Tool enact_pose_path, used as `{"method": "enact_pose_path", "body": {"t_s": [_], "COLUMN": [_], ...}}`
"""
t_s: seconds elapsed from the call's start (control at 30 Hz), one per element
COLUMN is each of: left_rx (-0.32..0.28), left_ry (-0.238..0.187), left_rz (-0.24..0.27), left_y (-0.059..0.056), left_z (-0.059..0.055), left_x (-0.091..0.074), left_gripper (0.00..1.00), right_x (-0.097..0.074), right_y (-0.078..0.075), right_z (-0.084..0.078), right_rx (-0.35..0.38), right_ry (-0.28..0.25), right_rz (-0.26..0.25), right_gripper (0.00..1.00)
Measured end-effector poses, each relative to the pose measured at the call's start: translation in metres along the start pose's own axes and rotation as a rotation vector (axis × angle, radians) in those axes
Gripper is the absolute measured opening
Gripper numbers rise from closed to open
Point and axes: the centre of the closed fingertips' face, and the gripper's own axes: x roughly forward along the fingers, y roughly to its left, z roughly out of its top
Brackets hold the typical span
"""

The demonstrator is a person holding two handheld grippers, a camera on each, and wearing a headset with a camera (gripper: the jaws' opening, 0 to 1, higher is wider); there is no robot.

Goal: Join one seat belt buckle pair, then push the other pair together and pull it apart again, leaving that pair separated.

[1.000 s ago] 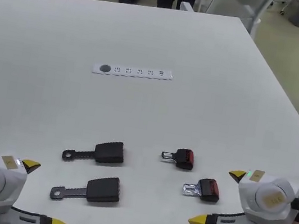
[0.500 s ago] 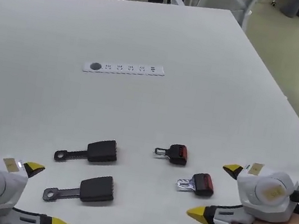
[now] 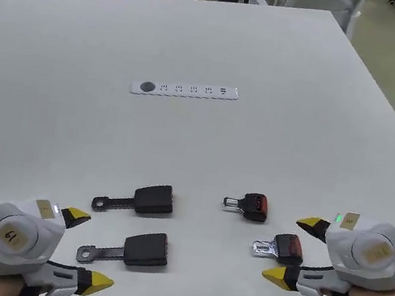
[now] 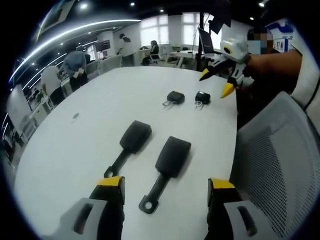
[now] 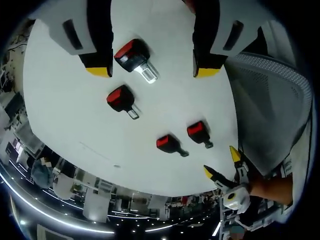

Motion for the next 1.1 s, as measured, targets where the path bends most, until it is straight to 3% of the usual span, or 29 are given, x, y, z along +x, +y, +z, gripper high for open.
{"method": "enact_pose_path", "body": {"t_s": [0.07, 0.1, 0.33, 0.47, 0.8, 1.1], "left_rx": [0.028, 0.053, 0.075, 0.098, 0.143, 0.181], "left_ry": [-0.02, -0.035, -0.024, 0.024, 0.063, 0.102], "left_rz": [-0.001, -0.013, -0.051, -0.097, -0.14, -0.202], "left_y": [0.0, -0.007, -0.012, -0.016, -0.012, -0.02], "left_z": [0.006, 0.013, 0.022, 0.013, 0.01, 0.007], "left_x": [0.002, 0.005, 0.018, 0.03, 0.051, 0.07], "left_gripper": [0.62, 0.59, 0.55, 0.5, 0.48, 0.43], "right_x": [0.001, 0.002, 0.008, 0.013, 0.021, 0.028], "right_y": [0.002, 0.001, -0.005, -0.011, -0.021, -0.029], "right_z": [-0.002, -0.003, -0.011, -0.02, -0.042, -0.056], "right_rx": [-0.021, -0.031, -0.121, -0.17, -0.272, -0.344], "right_ry": [0.014, 0.017, 0.067, 0.11, 0.206, 0.263], "right_rz": [0.021, 0.022, 0.066, 0.084, 0.149, 0.208], "right_gripper": [0.6, 0.59, 0.51, 0.47, 0.38, 0.37]}}
